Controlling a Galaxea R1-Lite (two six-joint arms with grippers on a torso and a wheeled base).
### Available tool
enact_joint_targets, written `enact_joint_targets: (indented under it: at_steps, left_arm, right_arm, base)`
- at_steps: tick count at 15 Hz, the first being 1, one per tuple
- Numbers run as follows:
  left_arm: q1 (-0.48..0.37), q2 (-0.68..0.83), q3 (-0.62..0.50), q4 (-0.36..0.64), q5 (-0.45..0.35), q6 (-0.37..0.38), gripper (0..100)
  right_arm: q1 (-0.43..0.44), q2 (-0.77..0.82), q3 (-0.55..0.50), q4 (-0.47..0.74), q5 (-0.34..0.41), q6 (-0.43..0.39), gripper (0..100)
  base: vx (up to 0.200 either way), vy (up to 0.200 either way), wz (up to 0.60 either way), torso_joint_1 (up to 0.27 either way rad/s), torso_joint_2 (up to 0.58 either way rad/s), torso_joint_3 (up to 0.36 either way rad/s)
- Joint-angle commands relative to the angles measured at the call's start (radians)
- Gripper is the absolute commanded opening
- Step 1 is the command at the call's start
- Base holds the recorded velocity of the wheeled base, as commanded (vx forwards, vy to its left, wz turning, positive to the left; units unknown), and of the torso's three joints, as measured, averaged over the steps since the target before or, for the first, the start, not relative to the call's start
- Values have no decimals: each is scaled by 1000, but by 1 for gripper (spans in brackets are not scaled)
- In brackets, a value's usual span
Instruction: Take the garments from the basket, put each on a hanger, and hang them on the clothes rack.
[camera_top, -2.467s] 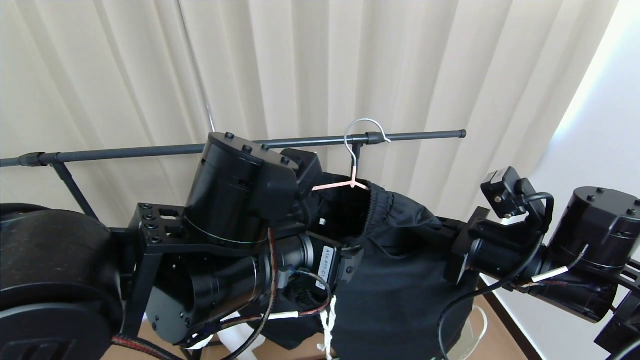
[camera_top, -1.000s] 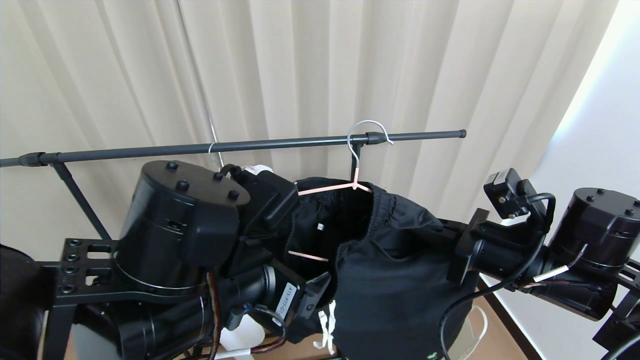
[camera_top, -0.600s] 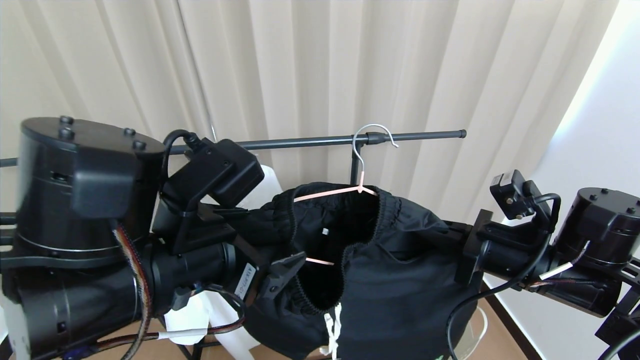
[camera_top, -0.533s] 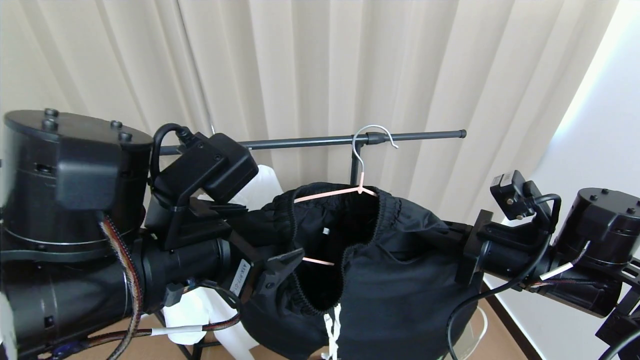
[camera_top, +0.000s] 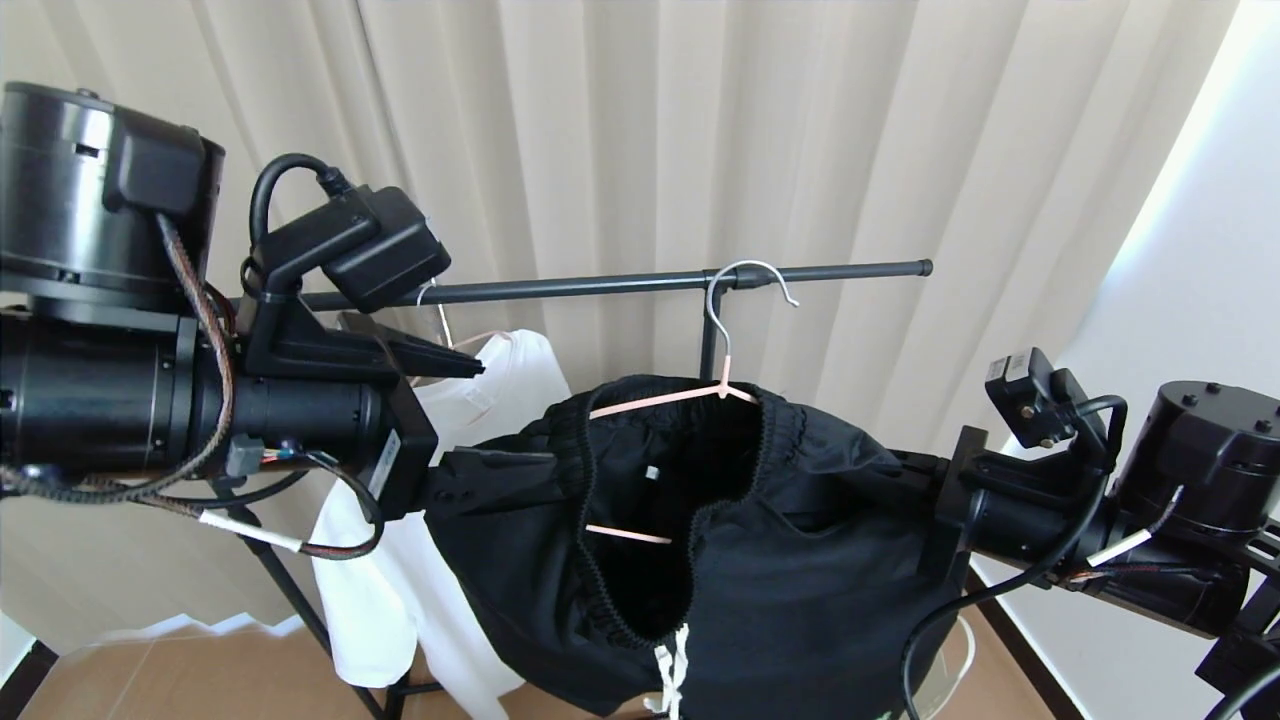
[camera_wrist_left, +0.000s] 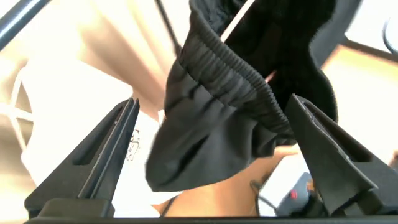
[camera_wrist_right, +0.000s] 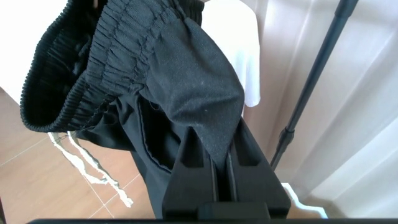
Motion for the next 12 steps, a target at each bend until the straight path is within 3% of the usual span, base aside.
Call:
enact_joint_targets:
  at_steps: [1, 2, 5, 8, 12]
  left_arm:
    - [91, 107, -130, 91, -112, 86, 100]
    - [124, 163, -211, 171, -207, 175, 100]
    - [146, 261, -357, 352, -330, 359, 100]
    - [160, 337, -437, 511, -351, 594, 100]
    - [128, 377, -438, 506, -350, 602, 100]
  right_arm:
    - [0, -1, 2, 0, 5, 0, 0]
    - [-1, -3, 5, 0, 8, 0, 0]
    - [0, -3, 5, 0, 9, -2, 0]
    - [0, -3, 7, 0, 9, -2, 0]
    - [0, -6, 7, 0, 9, -2, 0]
  base:
    - [0, 0, 0, 0, 0, 0]
    - [0, 0, 0, 0, 0, 0]
    - [0, 0, 0, 0, 0, 0]
    - [0, 0, 0, 0, 0, 0]
    - [0, 0, 0, 0, 0, 0]
